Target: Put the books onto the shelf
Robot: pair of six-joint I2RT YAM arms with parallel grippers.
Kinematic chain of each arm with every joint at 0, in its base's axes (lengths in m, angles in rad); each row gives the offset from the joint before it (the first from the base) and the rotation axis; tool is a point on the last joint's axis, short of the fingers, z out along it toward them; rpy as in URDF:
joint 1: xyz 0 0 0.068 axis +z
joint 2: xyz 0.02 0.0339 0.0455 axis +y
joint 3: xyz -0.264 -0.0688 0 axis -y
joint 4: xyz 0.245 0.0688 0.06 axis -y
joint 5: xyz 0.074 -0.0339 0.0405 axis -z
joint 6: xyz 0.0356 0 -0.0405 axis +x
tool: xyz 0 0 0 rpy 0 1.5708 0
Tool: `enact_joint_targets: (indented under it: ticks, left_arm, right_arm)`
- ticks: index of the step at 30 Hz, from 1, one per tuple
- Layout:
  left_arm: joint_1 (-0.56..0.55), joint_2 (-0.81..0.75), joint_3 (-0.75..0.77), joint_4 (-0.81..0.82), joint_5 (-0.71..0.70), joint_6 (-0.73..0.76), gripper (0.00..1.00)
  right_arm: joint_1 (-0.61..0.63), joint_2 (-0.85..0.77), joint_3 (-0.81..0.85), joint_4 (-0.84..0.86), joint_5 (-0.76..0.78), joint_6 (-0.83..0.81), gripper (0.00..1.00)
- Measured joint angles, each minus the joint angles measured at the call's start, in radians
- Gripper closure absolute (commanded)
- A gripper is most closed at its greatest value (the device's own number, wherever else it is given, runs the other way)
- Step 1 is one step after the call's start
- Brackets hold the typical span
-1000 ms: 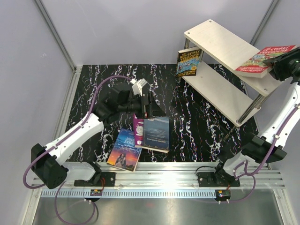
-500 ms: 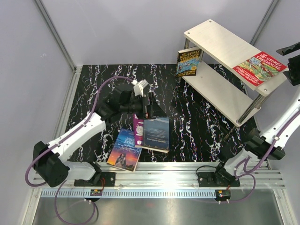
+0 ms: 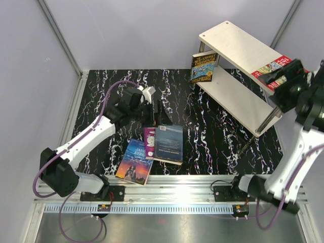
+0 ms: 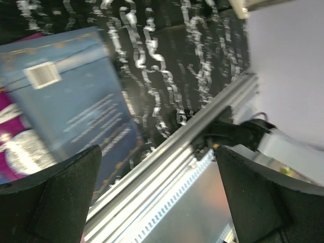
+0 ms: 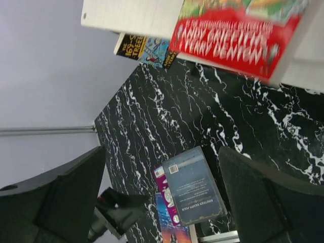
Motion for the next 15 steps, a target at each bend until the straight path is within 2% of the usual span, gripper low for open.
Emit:
enact_joint_targets:
  ticks: [5,7,10,14,15]
  left_arm:
    - [0.024,0.014,-0.005,-0.090,-0.076,0.080,0.01]
    - [0.024,0.027,-0.018,-0.109,-0.097,0.103,0.01]
    - [0.026,0.059,-0.047,-0.134,-0.126,0.127,0.01]
    - [0.026,0.101,-0.064,-0.167,-0.161,0.148,0.01]
    - [0.026,0.107,-0.064,-0.169,-0.166,0.151,0.01]
  right_arm:
    - [0.064,-0.391,-0.477,0.135,-0.081,0.032,0.00]
    - [0.145,-0.459,-0.663,0.164,-0.084,0.043,0.00]
    - [0.347,-0.389,-0.842,0.185,0.024,0.064,0.00]
    - [0.695,-0.168,-0.877,0.224,0.210,0.099,0.00]
    - [0.741,-0.137,-0.880,0.236,0.235,0.106,0.00]
